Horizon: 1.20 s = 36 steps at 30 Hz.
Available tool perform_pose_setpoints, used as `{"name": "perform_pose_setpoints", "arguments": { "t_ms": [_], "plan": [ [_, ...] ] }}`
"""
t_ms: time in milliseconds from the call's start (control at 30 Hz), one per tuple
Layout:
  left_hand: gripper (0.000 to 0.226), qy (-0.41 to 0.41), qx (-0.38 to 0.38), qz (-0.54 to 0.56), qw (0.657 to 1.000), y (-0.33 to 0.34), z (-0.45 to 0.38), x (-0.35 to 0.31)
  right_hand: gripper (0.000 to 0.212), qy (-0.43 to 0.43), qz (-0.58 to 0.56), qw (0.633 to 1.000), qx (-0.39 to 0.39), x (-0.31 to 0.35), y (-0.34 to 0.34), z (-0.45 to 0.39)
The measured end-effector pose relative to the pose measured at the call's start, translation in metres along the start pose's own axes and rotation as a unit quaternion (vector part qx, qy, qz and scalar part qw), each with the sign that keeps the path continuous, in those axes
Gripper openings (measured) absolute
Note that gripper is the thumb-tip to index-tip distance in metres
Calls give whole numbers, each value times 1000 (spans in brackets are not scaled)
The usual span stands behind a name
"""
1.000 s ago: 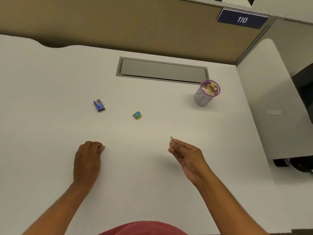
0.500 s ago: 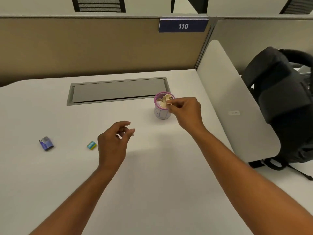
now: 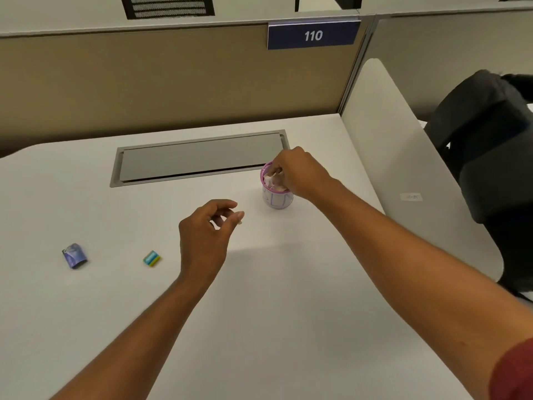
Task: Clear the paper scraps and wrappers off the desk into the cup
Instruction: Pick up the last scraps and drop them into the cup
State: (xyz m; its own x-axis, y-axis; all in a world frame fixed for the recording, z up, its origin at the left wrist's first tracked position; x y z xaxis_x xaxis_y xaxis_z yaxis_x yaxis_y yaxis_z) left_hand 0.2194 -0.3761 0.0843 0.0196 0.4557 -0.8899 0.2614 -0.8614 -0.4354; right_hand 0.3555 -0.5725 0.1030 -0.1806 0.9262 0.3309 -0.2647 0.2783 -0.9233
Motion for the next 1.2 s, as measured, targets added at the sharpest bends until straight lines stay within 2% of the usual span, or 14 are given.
{"name": "perform_pose_setpoints", "arguments": {
  "t_ms": [200,267,433,567,600,667,767,833,900,1033,1100,1200],
  "plan": [
    [13,-4,-8,-9,1000,1,-11,-5,31,2,-21,999,-43,-2,-16,4],
    [13,-6,-6,-5,1000,3,-14,-8,30,10,-4,1000,-28,1,-10,2],
    [13,0,-4,7,1000,5,-14,-13,49,33,45,997,47,3,15,-1],
    [12,0,-5,10,1000,6,-12,-12,41,24,27,999,29,1,8,3],
    [12,1,-6,9,1000,6,-13,-12,36,14,8,1000,1,-1,3,7],
    [12,1,-6,11,1000,7,-15,-13,23,-11,-41,993,-110,-8,-7,23],
    [13,7,-8,12,1000,11,-25,-17,22,10,-162,936,-311,-26,0,68],
    [13,18,-6,8,1000,17,-35,-22,25,24,-191,913,-360,-33,27,100],
    [14,35,3,-13,999,28,-46,-28,27,40,-198,925,-323,-38,66,121],
    [17,68,36,-63,995,59,-72,-41,34,59,-188,963,-186,-34,140,142],
    [20,77,46,-88,992,72,-85,-43,38,46,-144,974,-170,-28,161,147],
    [23,75,60,-120,988,88,-98,-40,37,34,-70,977,-198,-24,169,147]
  ]
}}
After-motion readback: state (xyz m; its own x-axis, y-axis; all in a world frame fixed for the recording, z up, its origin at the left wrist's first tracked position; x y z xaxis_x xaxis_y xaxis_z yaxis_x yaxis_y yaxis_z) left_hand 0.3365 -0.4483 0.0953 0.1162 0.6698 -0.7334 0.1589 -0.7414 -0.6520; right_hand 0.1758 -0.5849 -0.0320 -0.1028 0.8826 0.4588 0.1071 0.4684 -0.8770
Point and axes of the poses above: each hand's wrist, its own z-axis away from the middle knuckle, its own y-axis out of the palm, x = y × z, the point moved 4 cm from there along -z, towards the middle knuckle, and after that the axes turned 2 degrees about -y, right-handed, at the moved point
